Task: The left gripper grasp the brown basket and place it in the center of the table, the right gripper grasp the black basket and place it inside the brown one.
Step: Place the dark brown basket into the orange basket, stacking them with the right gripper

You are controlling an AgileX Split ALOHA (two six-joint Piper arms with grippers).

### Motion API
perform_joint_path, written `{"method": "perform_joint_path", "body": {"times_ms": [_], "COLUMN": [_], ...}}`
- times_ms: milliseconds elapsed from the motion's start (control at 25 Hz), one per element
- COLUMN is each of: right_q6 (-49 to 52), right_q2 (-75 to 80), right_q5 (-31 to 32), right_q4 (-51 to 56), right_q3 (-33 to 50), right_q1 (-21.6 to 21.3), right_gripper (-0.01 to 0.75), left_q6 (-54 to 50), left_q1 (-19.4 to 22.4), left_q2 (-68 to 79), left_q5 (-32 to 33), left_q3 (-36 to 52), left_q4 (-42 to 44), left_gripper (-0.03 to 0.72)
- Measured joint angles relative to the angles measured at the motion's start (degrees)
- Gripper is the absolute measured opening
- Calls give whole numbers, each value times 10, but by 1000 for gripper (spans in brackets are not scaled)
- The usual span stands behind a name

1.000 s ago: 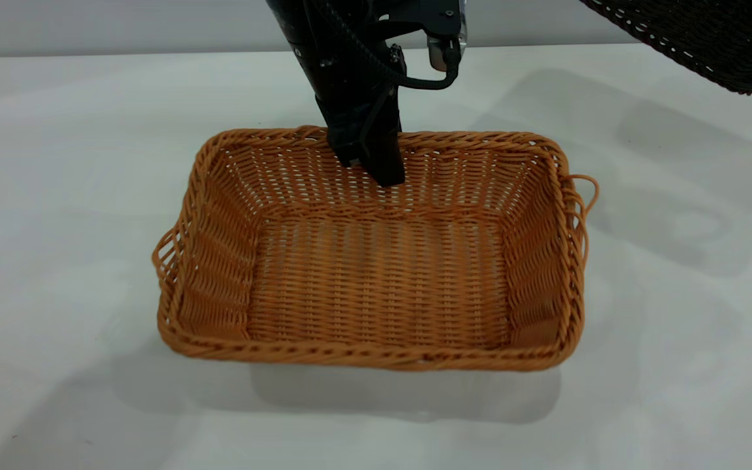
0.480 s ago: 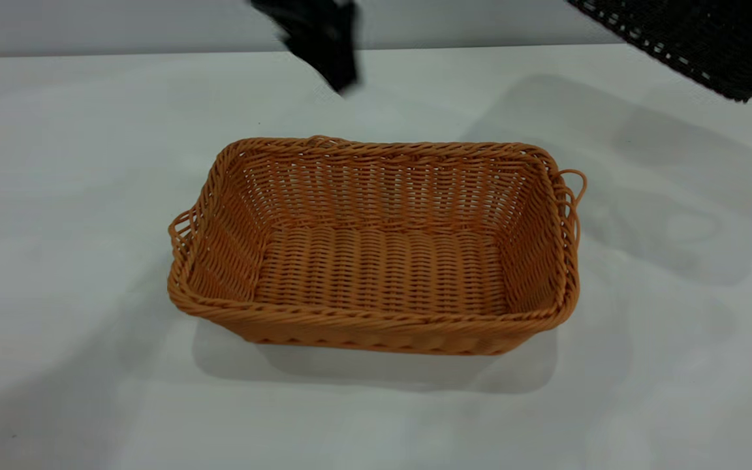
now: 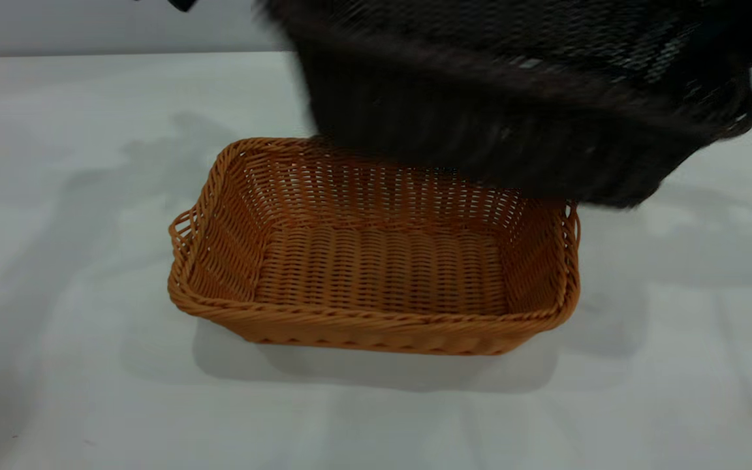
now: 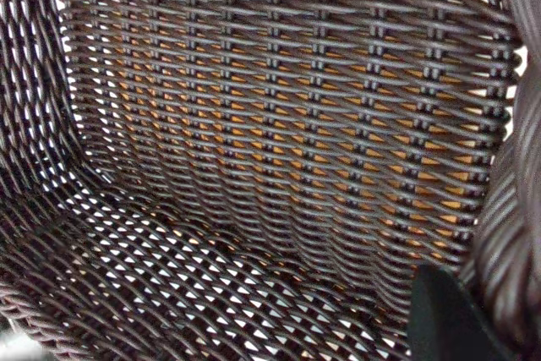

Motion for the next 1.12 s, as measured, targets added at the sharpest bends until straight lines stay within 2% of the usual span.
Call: {"method": "perform_joint_path", "body": {"times_ms": [240, 400, 680, 1120], "right_q6": [13, 20, 34, 35], "right_q2": [0, 5, 32, 65], "right_q5": [-26, -70, -122, -126], "right_q4": [-2, -1, -1, -1], "right_q3": [0, 0, 0, 0], "right_q1": [95, 130, 136, 136], "right_gripper": [80, 80, 80, 80], "left_q6": [3, 3, 3, 9], "left_q1": [2, 1, 1, 0], "left_q2": [0, 0, 0, 0], "left_q5": [-4, -5, -5, -11], "left_q3": [0, 0, 0, 0], "left_q4": [-13, -16, -16, -16], "left_gripper": [579, 579, 579, 578]}}
